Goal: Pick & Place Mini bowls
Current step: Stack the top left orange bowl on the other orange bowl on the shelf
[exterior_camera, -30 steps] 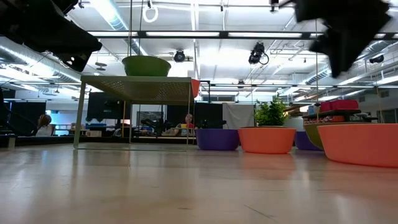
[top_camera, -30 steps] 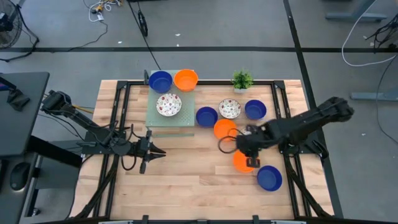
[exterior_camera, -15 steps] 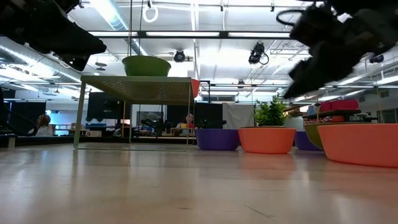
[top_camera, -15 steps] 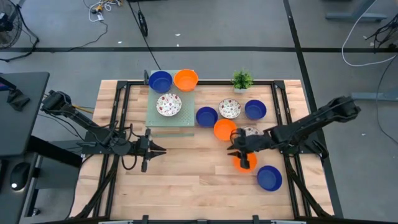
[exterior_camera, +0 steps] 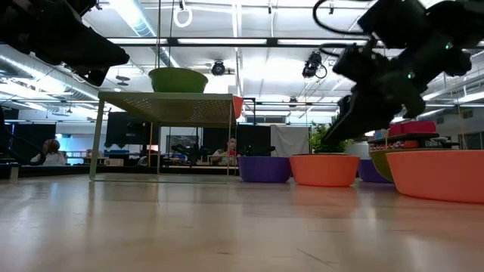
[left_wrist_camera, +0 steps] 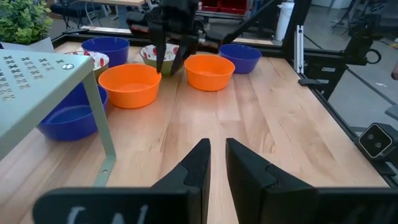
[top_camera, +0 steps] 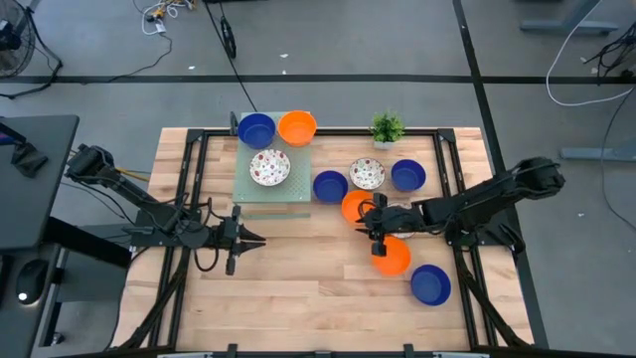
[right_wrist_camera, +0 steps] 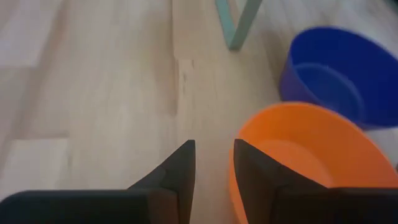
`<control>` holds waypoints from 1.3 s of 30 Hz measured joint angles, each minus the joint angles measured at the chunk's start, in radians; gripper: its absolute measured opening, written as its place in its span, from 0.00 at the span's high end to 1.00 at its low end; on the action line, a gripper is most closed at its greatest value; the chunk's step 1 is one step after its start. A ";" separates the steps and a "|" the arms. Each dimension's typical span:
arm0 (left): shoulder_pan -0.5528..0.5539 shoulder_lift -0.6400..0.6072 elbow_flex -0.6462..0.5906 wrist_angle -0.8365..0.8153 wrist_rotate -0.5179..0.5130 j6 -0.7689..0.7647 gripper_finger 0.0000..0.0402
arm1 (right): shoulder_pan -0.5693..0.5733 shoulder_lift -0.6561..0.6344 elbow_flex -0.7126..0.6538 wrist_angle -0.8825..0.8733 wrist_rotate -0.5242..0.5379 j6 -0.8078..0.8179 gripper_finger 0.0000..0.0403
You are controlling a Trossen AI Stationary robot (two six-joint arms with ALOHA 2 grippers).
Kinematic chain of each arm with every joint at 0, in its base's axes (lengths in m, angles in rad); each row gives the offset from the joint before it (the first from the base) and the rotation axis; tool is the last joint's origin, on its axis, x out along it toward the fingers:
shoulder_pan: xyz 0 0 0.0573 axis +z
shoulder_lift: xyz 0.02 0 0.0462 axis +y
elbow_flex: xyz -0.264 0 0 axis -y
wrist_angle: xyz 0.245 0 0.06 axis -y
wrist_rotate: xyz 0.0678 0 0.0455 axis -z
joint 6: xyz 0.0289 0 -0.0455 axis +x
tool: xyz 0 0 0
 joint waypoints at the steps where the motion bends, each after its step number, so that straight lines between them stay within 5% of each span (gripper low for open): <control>1: 0.000 0.000 0.000 0.000 0.000 0.000 0.87 | -0.005 0.013 0.000 -0.001 0.000 0.000 0.72; 12: 0.000 0.000 0.000 0.000 0.000 -0.001 0.87 | -0.037 0.088 0.000 -0.003 0.007 -0.011 0.74; 19: 0.000 0.000 0.000 0.000 0.000 -0.001 0.87 | -0.035 0.088 0.003 0.004 -0.044 -0.036 0.96; 22: 0.000 0.000 0.000 0.000 0.000 -0.001 0.87 | -0.013 0.088 0.039 -0.005 -0.087 -0.036 0.97; 31: 0.000 0.000 0.000 0.000 0.000 -0.001 0.87 | 0.041 0.080 0.347 -0.147 -0.101 -0.257 0.99; 39: 0.000 0.000 0.000 0.000 0.001 -0.001 0.87 | -0.077 0.116 0.749 -0.342 -0.106 -0.580 0.99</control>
